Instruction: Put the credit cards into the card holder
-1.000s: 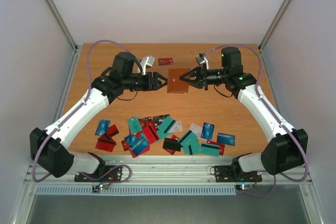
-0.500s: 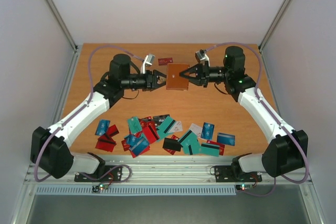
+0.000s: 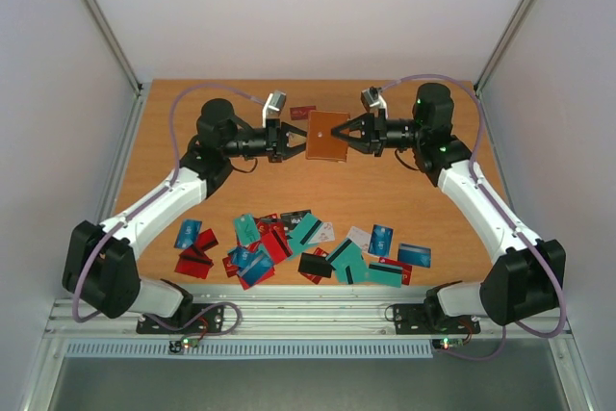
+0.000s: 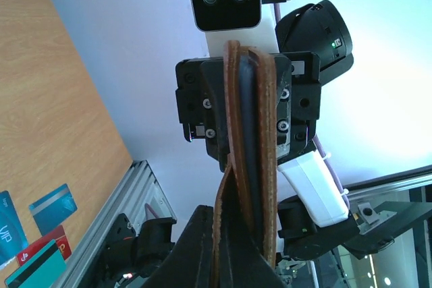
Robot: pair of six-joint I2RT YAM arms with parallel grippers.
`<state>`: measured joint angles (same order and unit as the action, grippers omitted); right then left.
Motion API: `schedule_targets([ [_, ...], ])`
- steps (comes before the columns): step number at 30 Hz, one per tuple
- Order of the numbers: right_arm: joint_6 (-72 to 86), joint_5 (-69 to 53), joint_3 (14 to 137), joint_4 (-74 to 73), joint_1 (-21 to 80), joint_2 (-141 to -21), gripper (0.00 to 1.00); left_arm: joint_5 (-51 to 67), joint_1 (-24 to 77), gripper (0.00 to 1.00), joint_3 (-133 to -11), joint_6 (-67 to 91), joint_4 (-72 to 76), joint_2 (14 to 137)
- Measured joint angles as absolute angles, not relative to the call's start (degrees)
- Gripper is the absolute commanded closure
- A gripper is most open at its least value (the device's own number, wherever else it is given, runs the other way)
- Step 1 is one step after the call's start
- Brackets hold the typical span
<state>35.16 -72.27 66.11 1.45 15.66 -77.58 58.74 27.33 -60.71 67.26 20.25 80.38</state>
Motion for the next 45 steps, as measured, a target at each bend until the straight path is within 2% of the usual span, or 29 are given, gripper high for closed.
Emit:
schedule_targets([
  [1,34.65,-72.1,66.28,0.69,15.66,-77.56,0.81,58.85,27.27,1.0,-60.64,67.66,20.43,80.42],
  [2,34.11,-71.92,66.46,-0.16,15.64,-77.54,0.71,58.89,27.24,1.0,-60.62,67.9,20.38,80.47],
  [4,32.05,-71.18,67.0,-3.62,15.68,-77.56,0.43,58.7,27.16,1.0,-60.62,67.9,20.29,80.49],
  [5,30.98,-70.72,67.18,-5.82,15.77,-77.65,0.35,58.46,27.0,1.0,-60.64,67.33,19.94,80.36],
  [8,26.7,-69.1,67.9,-13.19,15.77,-78.06,0.22,56.66,26.85,1.0,-61.04,64.03,15.05,79.61],
  [11,20.49,-65.52,70.13,-23.03,15.75,-78.72,0.03,53.17,26.5,1.0,-63.55,57.45,4.1,79.11],
  [16,12.86,-60.62,72.77,-33.63,15.68,-79.11,0.01,44.77,26.33,1.0,-68.77,45.12,-13.85,79.09],
  [22,7.99,-58.39,73.41,-39.18,15.7,-79.85,0.02,40.75,26.33,1.0,-69.3,36.99,-23.73,79.96],
  [30,1.96,-54.26,77.17,-45.41,18.74,-83.37,0.04,39.99,26.33,1.0,-70.54,31.99,-29.19,82.3],
  [38,-3.99,-46.28,83.59,-51.66,23.64,-88.09,0.15,40.32,26.33,1.0,-71.57,29.98,-30.22,82.89],
  [45,-5.37,-41.12,83.64,-53.63,23.86,-91.74,0.12,41.91,26.33,1.0,-71.57,29.74,-30.09,82.89],
])
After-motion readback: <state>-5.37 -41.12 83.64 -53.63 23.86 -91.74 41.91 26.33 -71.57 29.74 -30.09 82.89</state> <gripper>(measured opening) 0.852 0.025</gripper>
